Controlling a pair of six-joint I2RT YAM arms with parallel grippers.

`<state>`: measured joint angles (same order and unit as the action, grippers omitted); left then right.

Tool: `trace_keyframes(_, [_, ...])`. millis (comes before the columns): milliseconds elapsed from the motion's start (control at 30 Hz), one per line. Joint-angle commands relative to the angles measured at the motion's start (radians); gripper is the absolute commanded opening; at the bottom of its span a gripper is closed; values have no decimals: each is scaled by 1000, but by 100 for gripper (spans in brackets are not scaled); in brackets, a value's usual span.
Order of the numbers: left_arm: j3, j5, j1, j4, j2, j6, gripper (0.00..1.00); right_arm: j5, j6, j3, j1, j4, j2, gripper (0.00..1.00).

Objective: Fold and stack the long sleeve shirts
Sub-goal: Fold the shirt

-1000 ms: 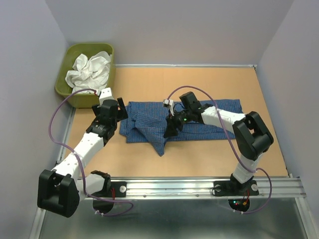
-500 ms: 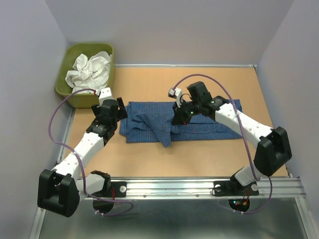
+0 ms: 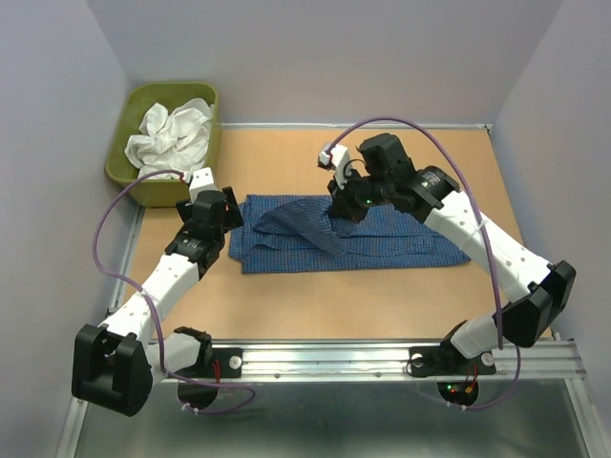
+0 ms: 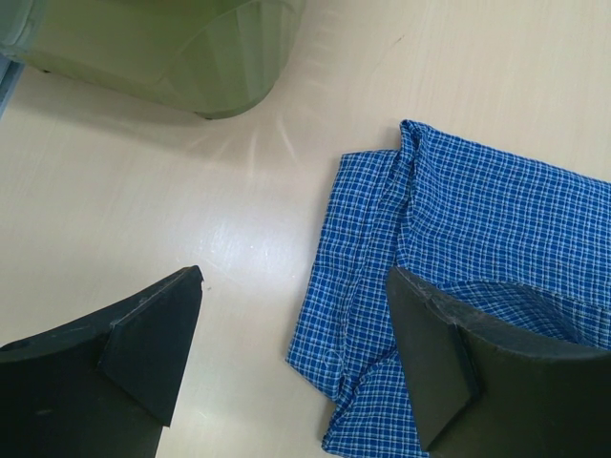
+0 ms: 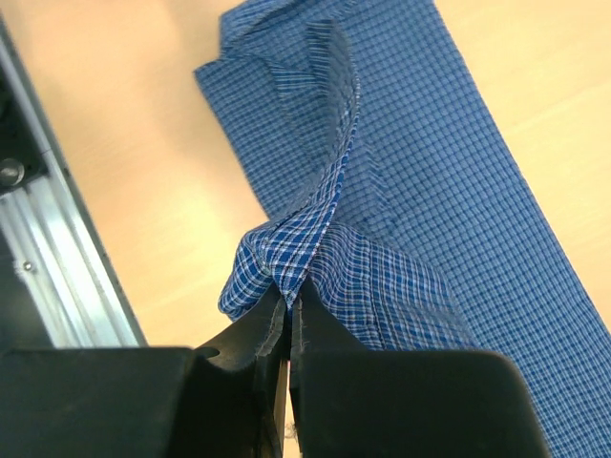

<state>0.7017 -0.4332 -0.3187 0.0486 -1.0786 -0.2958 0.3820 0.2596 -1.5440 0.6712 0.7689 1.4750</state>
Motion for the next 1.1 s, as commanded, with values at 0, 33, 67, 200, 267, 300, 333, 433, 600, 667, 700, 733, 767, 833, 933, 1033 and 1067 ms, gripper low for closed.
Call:
trace_keyframes(0, [33,-18,1,-33,26,6,87,-5,7,-88,63,76,5,1])
trace_keyframes(33, [33,-19,1,-33,28,4,86,1,4,-85,85,79,5,1])
trace_keyframes(67, [32,-21,1,-33,28,3,85,6,4,-84,96,84,7,1])
trace_keyframes(200, [30,-30,1,-33,37,0,83,31,-11,-74,146,142,13,1])
trace_keyframes(267, [27,-30,1,-33,39,-2,82,29,-20,-73,183,164,18,1])
trace_keyframes(300, [28,-27,1,-33,42,-3,82,34,-26,-70,195,187,25,1])
trace_keyframes(333, [28,-24,1,-33,40,-3,82,34,-31,-65,220,194,28,1])
trace_keyframes(433, [32,0,1,-36,39,-6,80,34,-49,-28,258,199,42,1])
trace_keyframes(600, [38,50,1,-42,39,-29,79,55,-57,-24,306,231,61,1])
trace_keyframes(667, [50,89,1,-44,34,-37,78,64,-59,-27,312,251,58,1])
trace_keyframes(700, [59,105,1,-43,23,-49,78,83,-57,-27,314,266,51,1])
trace_keyframes(733, [76,119,1,-43,14,-58,77,92,-59,-24,318,276,51,1])
trace_keyframes(767, [87,149,1,-44,-7,-65,77,112,-54,-19,318,286,50,1])
trace_keyframes(833, [120,197,1,-75,-38,-81,76,121,-54,-5,324,316,47,1])
trace_keyframes(933, [159,247,-3,-81,-119,-109,75,126,-56,42,327,323,24,1])
trace_keyframes(1033, [202,307,-42,-90,-202,-131,73,138,-59,88,327,320,1,1])
trace_keyframes(1067, [217,318,-74,-96,-242,-137,72,147,-60,105,327,314,-5,1])
